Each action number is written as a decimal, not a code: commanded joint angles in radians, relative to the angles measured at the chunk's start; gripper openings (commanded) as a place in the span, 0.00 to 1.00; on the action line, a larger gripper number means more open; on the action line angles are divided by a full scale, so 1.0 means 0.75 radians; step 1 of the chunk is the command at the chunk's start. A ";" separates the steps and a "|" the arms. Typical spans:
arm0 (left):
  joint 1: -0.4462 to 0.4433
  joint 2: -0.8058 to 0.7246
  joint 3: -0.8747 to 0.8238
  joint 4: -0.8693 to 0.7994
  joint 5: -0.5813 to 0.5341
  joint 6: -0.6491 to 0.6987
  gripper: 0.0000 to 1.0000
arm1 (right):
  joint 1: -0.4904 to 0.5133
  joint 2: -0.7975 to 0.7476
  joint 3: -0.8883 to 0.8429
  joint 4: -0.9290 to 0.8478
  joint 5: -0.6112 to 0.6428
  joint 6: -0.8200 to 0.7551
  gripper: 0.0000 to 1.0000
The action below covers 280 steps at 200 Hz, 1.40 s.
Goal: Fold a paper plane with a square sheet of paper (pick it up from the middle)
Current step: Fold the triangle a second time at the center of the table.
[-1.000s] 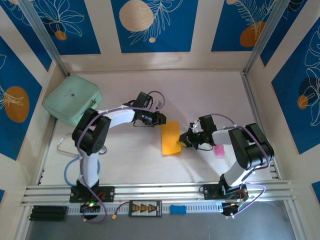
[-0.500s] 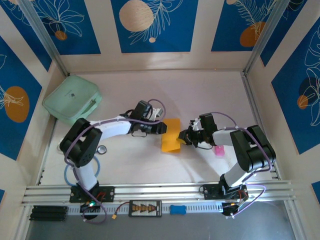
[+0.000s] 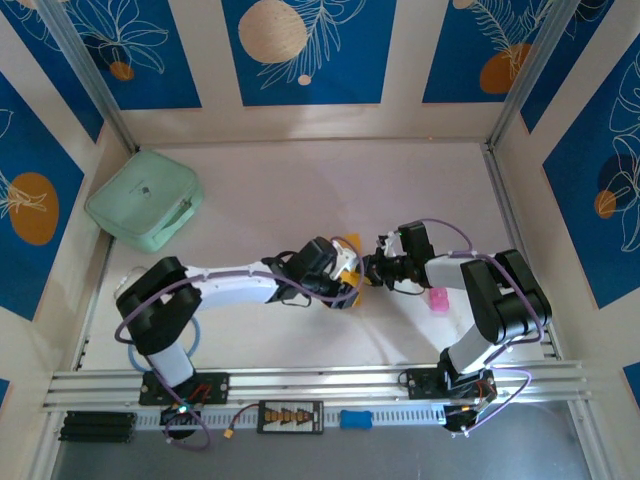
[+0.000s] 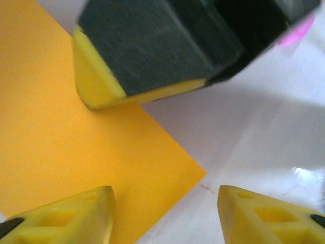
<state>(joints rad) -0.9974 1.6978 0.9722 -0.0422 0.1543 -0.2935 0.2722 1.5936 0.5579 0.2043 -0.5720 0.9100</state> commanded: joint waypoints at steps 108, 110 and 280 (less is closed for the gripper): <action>-0.286 0.101 0.157 -0.188 -0.626 0.457 0.77 | -0.014 0.006 0.030 -0.054 -0.049 -0.028 0.15; -0.286 0.101 0.157 -0.189 -0.627 0.457 0.77 | -0.015 0.005 0.031 -0.055 -0.049 -0.029 0.15; -0.284 0.131 0.181 -0.177 -0.658 0.402 0.42 | -0.021 -0.023 0.016 -0.077 -0.031 -0.029 0.16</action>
<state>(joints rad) -1.2049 1.8217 1.0924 -0.1658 -0.3210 0.0216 0.2630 1.5940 0.5613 0.1757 -0.5800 0.9058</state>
